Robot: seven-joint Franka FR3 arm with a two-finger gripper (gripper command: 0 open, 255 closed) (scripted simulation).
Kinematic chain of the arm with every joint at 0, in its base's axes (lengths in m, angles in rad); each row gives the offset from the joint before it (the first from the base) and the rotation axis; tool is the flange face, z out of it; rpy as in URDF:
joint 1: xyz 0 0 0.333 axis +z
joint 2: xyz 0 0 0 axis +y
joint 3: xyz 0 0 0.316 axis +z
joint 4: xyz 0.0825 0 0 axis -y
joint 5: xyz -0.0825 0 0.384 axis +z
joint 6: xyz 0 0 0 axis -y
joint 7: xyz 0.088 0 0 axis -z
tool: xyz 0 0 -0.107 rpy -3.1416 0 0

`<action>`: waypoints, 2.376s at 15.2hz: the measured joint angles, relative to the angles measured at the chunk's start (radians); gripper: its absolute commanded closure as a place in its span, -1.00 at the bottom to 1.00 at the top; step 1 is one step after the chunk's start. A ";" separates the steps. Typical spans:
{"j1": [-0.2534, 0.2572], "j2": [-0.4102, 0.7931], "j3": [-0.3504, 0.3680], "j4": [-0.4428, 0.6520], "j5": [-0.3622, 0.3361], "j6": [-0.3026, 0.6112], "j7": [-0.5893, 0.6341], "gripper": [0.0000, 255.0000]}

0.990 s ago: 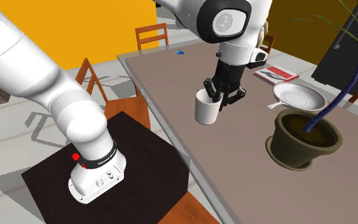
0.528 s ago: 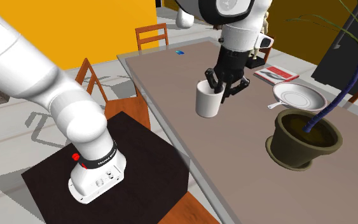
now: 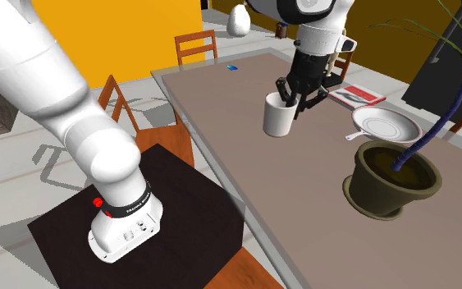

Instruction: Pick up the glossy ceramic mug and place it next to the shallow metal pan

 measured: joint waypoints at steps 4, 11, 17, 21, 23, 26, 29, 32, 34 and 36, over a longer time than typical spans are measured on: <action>0.028 0.143 0.012 0.135 0.077 -0.009 0.004 1.00; 0.045 0.395 0.050 0.390 0.200 -0.041 0.027 1.00; 0.016 0.639 0.092 0.708 0.289 -0.131 0.058 1.00; -0.026 0.830 0.124 0.992 0.337 -0.223 0.096 1.00; -0.065 0.960 0.145 1.209 0.360 -0.305 0.126 1.00; -0.120 1.126 0.174 1.491 0.379 -0.412 0.165 1.00; -0.097 1.092 0.168 1.385 0.377 -0.345 0.153 1.00; -0.090 1.093 0.167 1.347 0.379 -0.307 0.148 1.00; -0.078 1.077 0.165 1.288 0.378 -0.267 0.142 1.00; -0.074 1.078 0.165 1.263 0.379 -0.241 0.139 1.00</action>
